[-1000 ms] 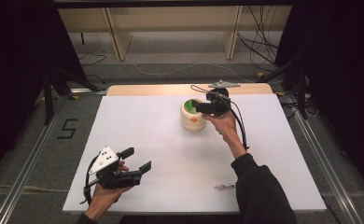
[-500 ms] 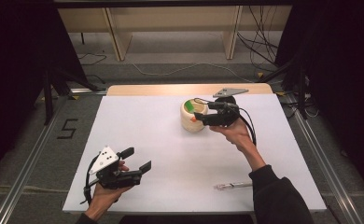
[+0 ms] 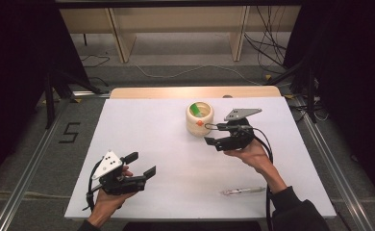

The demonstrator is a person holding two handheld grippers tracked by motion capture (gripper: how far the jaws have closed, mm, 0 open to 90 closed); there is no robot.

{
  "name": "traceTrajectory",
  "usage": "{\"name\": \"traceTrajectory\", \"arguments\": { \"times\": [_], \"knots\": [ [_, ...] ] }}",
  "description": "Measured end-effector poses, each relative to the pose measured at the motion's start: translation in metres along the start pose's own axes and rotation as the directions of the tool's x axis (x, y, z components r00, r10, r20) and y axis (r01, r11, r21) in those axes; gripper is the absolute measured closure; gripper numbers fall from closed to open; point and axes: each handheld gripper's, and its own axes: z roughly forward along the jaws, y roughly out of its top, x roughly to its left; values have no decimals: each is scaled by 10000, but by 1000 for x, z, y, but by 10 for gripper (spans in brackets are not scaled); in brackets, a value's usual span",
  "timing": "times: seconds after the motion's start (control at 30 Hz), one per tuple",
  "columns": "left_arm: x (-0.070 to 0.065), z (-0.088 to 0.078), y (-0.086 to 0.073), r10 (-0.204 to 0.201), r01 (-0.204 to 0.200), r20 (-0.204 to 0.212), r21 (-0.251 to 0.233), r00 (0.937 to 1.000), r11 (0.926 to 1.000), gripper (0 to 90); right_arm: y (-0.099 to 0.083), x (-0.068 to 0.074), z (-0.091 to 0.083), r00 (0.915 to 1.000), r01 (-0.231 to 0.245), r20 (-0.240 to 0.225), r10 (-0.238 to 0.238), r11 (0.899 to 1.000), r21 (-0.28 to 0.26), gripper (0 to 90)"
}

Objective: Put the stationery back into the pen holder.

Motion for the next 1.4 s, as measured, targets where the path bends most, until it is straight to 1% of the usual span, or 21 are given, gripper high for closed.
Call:
{"name": "traceTrajectory", "arguments": {
  "times": [0.03,0.07,0.23,0.33,0.4,0.47,0.53,0.6,0.67,0.77,0.83,0.93,1.17,1.3,1.33,1.37,1.4],
  "knots": [
    [0,0,0,0,0,8,-3,10000,10000,152,-2,1,0,9999,98,23,-98,9999,81,287],
    [0,0,0,5,-5,10,-1,10000,10000,152,-2,1,0,9999,98,23,-98,9999,81,287],
    [0,0,0,21,-21,26,-3,10000,10000,152,-18,2,-1,9998,203,16,-205,9970,741,292],
    [-1,0,0,22,-22,56,-12,10000,10000,152,-23,2,-1,9998,196,-25,-195,9961,859,294],
    [-1,0,0,36,-36,55,0,10000,10000,152,-28,4,-2,9996,297,-71,-291,9934,1107,294],
    [0,0,0,48,-48,63,26,10000,10000,152,-31,5,-3,9991,348,-280,-315,9915,1250,294],
    [-1,1,1,49,-49,56,50,10000,10000,152,-33,7,-5,9983,480,-382,-431,9890,1399,294],
    [-1,1,0,76,-77,89,116,9999,9999,152,-34,9,-5,9981,480,-453,-417,9878,1478,294],
    [-1,1,0,84,-85,95,123,9999,9999,151,-37,13,-7,9970,619,-570,-528,9833,1709,294],
    [-1,1,0,12,-12,76,69,10000,10000,151,-40,14,-7,9961,702,-649,-595,9815,1784,294],
    [-1,0,0,67,-68,93,112,9999,9999,151,-42,16,-7,9958,705,-711,-580,9795,1889,292],
    [-1,1,0,79,-80,101,140,9999,9999,151,-46,19,-9,9942,881,-781,-733,9745,2066,292],
    [-1,1,0,79,-80,97,144,9999,9999,151,-53,21,-16,9934,886,-913,-695,9704,2248,291],
    [-1,0,0,84,-85,87,140,9999,9999,151,-57,22,-20,9923,1017,-935,-813,9653,2406,291],
    [-1,0,0,83,-84,83,137,9999,9999,151,-59,22,-22,9917,1012,-1027,-770,9609,2577,291],
    [-1,0,0,75,-76,83,125,9999,9999,151,-59,22,-22,9917,1012,-1027,-770,9609,2577,291],
    [-1,0,0,86,-87,81,134,9999,9999,151,-62,22,-25,9907,1050,-1123,-763,9549,2776,292]
  ]
}}
